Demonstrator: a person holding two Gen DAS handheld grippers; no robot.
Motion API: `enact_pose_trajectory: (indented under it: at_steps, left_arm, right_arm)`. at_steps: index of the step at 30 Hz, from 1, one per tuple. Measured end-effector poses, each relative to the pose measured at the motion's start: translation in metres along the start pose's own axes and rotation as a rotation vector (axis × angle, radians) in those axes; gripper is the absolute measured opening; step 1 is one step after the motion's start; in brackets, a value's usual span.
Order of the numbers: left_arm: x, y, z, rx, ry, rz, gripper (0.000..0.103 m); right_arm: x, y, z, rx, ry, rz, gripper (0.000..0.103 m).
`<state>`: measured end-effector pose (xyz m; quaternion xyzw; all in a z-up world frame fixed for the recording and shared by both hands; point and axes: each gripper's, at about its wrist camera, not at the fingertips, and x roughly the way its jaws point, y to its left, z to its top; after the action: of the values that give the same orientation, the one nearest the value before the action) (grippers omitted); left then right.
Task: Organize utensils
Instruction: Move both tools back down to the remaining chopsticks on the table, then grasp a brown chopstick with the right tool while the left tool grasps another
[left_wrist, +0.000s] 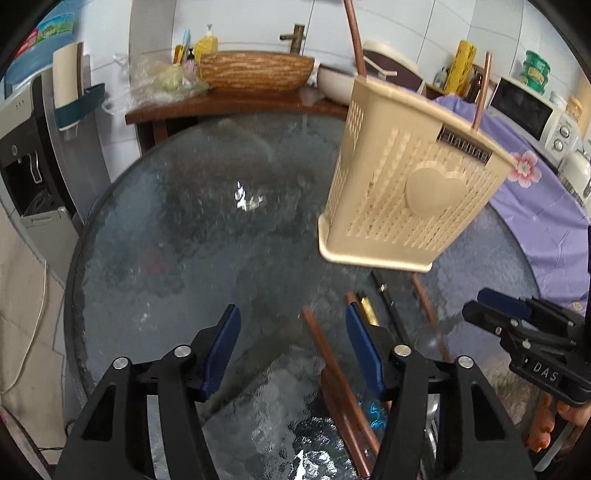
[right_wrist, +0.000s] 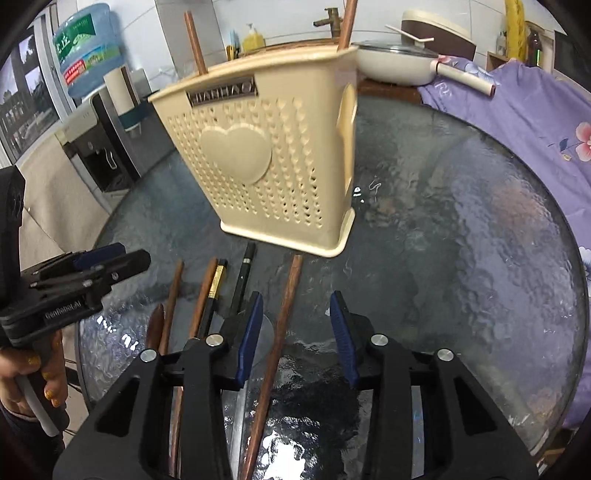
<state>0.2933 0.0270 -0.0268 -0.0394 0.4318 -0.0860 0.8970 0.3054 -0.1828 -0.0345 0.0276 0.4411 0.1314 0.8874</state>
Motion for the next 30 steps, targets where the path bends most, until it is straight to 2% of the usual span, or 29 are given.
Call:
enact_pose_trajectory:
  at_steps: [10,13,21,30]
  left_arm:
    - [0.016,-0.009,-0.008,0.036,0.058,0.02,0.048]
    - [0.021,-0.011,-0.01,0.039,0.082,0.021,0.043]
    - [0.028,-0.015,-0.016,0.033,0.114,0.031,0.038]
    - [0.032,-0.026,-0.017,0.045,0.114,0.059,0.036]
  right_arm:
    - [0.035,0.008,0.008,0.014,0.097,-0.033,0.03]
    - [0.042,0.01,0.009,0.014,0.113,-0.048,0.028]
    - [0.052,0.019,0.01,-0.006,0.129,-0.082,0.028]
    - [0.056,0.023,0.014,-0.013,0.133,-0.097,0.028]
